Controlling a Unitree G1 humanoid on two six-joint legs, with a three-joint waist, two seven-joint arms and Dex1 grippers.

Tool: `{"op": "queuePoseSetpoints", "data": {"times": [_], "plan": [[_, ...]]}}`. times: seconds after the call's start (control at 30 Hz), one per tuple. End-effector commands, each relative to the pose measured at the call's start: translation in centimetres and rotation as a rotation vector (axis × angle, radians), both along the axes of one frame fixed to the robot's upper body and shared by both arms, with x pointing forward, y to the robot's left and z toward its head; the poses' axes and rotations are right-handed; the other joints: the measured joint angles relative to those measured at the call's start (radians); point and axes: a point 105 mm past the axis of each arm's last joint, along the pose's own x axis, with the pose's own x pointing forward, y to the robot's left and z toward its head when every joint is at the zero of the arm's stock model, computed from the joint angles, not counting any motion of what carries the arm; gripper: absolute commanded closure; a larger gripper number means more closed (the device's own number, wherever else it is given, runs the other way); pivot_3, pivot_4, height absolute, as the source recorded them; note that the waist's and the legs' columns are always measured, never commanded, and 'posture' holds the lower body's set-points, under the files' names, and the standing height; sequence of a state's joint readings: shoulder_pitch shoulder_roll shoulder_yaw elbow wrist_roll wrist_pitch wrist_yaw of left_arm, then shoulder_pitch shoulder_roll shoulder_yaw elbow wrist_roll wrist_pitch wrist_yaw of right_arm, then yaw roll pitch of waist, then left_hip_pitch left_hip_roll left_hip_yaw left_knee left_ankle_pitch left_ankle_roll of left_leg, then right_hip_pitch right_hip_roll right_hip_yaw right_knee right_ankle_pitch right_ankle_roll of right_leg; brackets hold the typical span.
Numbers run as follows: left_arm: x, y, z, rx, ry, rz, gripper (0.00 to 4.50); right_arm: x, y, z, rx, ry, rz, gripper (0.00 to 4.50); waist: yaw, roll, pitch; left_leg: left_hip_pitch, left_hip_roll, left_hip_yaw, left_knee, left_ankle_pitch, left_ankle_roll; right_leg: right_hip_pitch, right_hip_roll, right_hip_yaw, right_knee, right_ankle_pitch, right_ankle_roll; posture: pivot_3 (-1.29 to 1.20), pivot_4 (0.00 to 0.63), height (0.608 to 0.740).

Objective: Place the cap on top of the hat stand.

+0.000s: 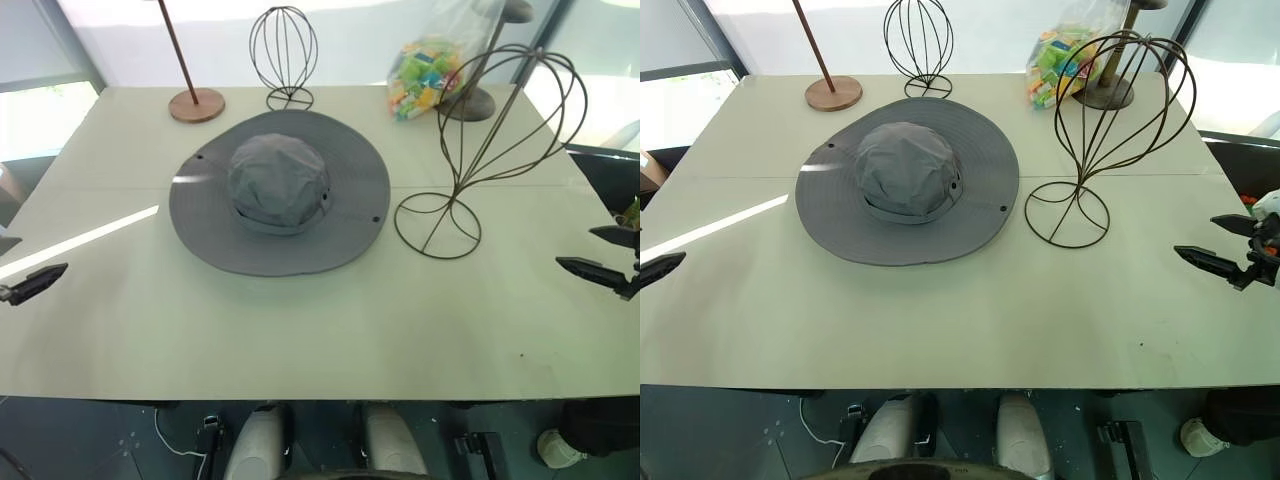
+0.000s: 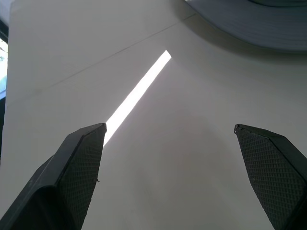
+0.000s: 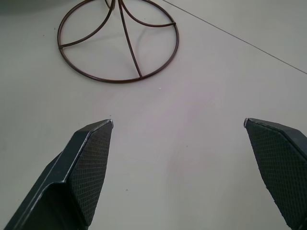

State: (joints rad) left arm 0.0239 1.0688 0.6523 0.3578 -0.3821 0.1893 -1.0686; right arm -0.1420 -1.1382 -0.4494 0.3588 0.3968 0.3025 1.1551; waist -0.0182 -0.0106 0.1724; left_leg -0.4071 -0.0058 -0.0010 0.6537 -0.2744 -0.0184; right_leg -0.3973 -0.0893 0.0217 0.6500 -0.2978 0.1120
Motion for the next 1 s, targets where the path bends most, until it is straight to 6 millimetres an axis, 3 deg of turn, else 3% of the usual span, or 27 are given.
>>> {"op": "queuePoseSetpoints", "data": {"times": [0.03, 0.3, 0.5, 0.6, 0.7, 0.9, 1.0], "plan": [[0.0, 0.0, 1.2, 0.024, -0.032, -0.023, 0.03, 0.0, -0.1, 1.5, 0.002, -0.063, 0.011, 0.0, 0.0, 0.0, 0.0, 0.0, 0.0, 0.0, 0.0, 0.0, 0.0, 0.0, 0.001, 0.0, 0.0, 0.0, 0.0, 0.0, 0.15, 0.739], [1.0, -0.5, 1.3, 0.032, -0.047, -0.027, 0.03, 0.0, -0.3, 1.5, 0.01, -0.06, 0.001, 0.0, 0.001, 0.0, 0.0, 0.0, 0.0, 0.0, 0.002, 0.0, 0.0, 0.0, 0.002, 0.0, 0.002, 0.0, 0.0, 0.0, 0.15, 0.739], [2.7, -4.8, 3.6, 0.104, -0.102, -0.201, 0.03, -0.3, 1.2, 2.0, -0.027, -0.055, 0.066, 0.0, 0.005, 0.0, 0.0, 0.0, 0.001, -0.001, 0.006, 0.0, 0.0, 0.002, 0.002, 0.0, 0.003, 0.0, 0.0, 0.0, 0.15, 0.739], [3.1, -9.9, 3.8, 0.194, -0.085, -0.428, 0.03, -1.5, 4.6, 2.9, -0.033, -0.044, 0.202, 0.0, 0.007, 0.0, 0.0, 0.0, 0.001, -0.001, 0.007, 0.0, 0.0, 0.002, 0.002, 0.0, 0.004, 0.0, 0.0, 0.0, 0.15, 0.739], [3.0, -13.6, 3.0, 0.296, -0.05, -0.608, 0.03, -3.2, 7.7, 3.3, -0.035, -0.028, 0.302, 0.0, 0.007, 0.0, 0.0, 0.0, 0.001, -0.002, 0.007, 0.0, 0.0, 0.003, 0.003, 0.0, 0.004, 0.0, 0.0, 0.0, 0.15, 0.739], [2.9, -18.4, 1.1, 0.49, -0.05, -0.886, 0.03, -6.9, 13.8, 3.6, -0.014, 0.03, 0.483, 0.0, 0.008, 0.0, 0.0, 0.0, 0.003, -0.002, 0.008, 0.0, 0.001, 0.004, 0.006, 0.001, 0.004, 0.0, 0.0, 0.0, 0.15, 0.739], [3.5, -20.0, 0.1, 0.566, -0.079, -0.969, 0.03, -7.7, 15.2, 3.7, -0.012, 0.032, 0.503, 0.0, 0.009, 0.0, 0.0, 0.0, 0.003, -0.003, 0.009, 0.0, 0.001, 0.005, 0.007, 0.001, 0.004, 0.0, 0.0, 0.0, 0.15, 0.739]]}}
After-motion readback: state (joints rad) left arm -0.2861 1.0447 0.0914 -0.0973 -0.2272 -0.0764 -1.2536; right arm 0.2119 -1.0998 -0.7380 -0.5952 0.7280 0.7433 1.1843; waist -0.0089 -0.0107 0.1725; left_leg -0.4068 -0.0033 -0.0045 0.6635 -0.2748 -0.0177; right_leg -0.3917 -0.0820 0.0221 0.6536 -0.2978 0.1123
